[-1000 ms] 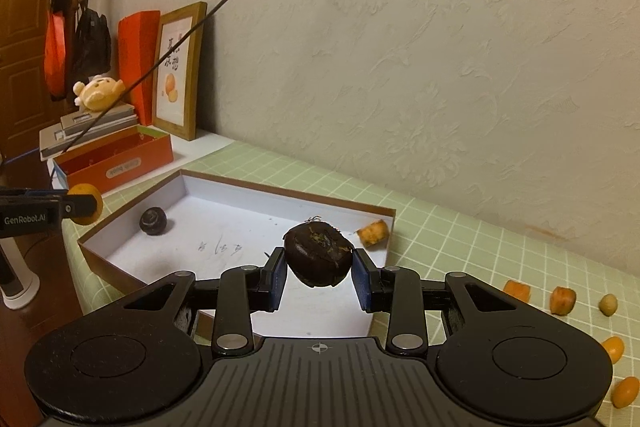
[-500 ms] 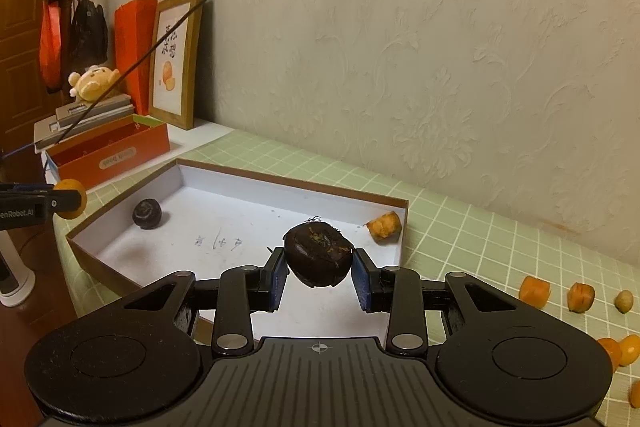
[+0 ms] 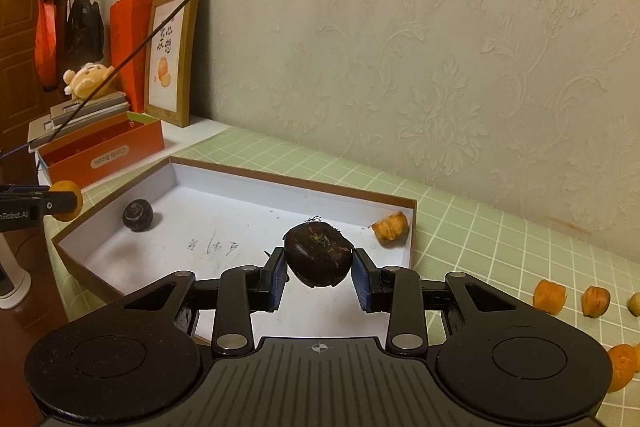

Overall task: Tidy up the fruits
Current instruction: 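Carry the orange and date over the white tray and release both, then move both open tools back toward the remaining fruits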

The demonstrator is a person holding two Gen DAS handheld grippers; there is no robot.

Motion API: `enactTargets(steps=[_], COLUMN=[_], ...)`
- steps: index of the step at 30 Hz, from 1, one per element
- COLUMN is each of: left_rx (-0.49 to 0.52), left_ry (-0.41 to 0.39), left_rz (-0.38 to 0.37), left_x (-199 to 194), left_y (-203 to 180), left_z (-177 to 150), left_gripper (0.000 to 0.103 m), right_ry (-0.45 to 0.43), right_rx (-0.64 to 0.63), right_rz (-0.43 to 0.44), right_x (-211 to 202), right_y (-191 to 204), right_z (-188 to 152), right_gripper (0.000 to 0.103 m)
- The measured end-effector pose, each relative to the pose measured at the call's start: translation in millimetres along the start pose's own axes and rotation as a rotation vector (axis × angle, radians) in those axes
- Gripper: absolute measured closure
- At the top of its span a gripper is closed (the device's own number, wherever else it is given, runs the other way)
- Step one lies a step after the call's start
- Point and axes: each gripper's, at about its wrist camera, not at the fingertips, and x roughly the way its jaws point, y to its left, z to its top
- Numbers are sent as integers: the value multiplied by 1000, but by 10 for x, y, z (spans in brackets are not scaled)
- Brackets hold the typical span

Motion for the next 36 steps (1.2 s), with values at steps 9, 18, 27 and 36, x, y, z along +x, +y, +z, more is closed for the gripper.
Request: enactTargets(steps=[9, 18, 27, 36], left_rx=[46, 20, 20, 19], left_ry=[-134, -122, -118, -115], left_rz=[61, 62, 55, 59], left_x=[-132, -106, -163, -183], left_y=[-83, -18, -36, -62], left_z=[-10, 19, 6, 9], left_gripper=[6, 6, 6, 6], right_ry=[-129, -113, -97, -93], right_rx=[-45, -4, 15, 14], right_rz=[-111, -101, -86, -79], right_x=[-112, -157, -165, -182], right_y=[-3, -104, -128, -88], right_z=[4, 11, 33, 21], right_gripper=[0, 0, 0, 0])
